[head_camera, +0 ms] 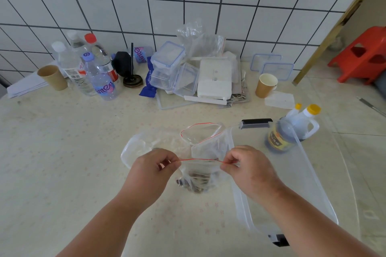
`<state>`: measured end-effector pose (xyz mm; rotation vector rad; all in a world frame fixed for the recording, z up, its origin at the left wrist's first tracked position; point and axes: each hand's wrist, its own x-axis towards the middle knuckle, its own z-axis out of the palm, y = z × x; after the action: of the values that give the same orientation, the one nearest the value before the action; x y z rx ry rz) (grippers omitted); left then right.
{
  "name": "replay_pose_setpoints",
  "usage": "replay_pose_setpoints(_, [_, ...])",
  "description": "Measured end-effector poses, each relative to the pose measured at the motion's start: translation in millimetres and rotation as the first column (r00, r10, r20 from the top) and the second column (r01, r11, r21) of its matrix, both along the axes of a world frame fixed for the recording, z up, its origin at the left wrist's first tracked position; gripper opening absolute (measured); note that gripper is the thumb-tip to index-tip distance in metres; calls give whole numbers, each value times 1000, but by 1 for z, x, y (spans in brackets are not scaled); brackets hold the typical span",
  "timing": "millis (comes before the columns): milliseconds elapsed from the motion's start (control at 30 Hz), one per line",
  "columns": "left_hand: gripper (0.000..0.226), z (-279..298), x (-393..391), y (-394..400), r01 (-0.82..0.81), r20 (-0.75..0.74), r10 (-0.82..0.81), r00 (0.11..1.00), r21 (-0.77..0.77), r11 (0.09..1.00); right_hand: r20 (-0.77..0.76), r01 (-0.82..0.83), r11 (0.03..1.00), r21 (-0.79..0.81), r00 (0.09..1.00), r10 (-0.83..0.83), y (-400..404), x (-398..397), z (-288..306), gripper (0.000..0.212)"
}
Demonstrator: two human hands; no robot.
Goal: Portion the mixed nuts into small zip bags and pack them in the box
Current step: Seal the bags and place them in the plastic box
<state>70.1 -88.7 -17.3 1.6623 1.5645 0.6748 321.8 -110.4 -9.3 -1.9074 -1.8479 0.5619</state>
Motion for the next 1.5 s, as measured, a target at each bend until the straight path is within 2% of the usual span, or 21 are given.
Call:
replay_pose_setpoints(267, [27, -3, -3, 3, -45, 14, 45, 999, -5, 999, -43, 24, 1000, 7, 999, -24, 1, 6, 1, 12])
replay_pose_setpoints(467, [26, -3, -6, 5, -46, 20, 47, 999, -37, 998, -57, 77, 997, -1, 995, -77, 0, 11, 2, 21])
replay_pose_setpoints(600, [25, -4, -8, 5, -55, 33, 56, 998, -53, 997, -101, 81, 996, -25, 991, -83, -1, 14, 1, 17])
replay_pose_setpoints(700, [24, -2, -8, 3, 0, 50, 5, 999, -100, 995, -98, 70, 997, -13, 993, -71, -2, 14, 1, 16])
replay_pose_setpoints(767, [24, 2, -3, 2, 61, 34, -59, 998, -76, 995, -111, 67, 998, -11, 991, -68, -1, 13, 1, 17])
replay_pose_setpoints(867, [30, 9, 10, 4, 184, -100, -181, 978, 18, 983, -114, 48, 999, -7, 992, -49, -1, 10, 0, 21])
replay_pose_setpoints(967, [27, 15, 32, 7, 343, -269, -299, 916, 136, 929, -121, 15, 1000, 11, 993, -14, -1, 7, 1, 26])
replay_pose_setpoints(1133, [16, 18, 66, 12, 531, -357, -435, 827, 240, 813, -125, -31, 999, 8, 992, 32, -1, 3, 4, 19])
replay_pose_setpoints(1300, [18, 17, 74, 14, 537, -351, -447, 823, 220, 815, -161, -47, 998, -32, 986, 41, -2, 5, 10, 18])
replay_pose_setpoints(1500, [14, 12, 59, 13, 492, -370, -400, 838, 200, 847, -126, -50, 998, -41, 991, 44, -6, 7, 11, 9])
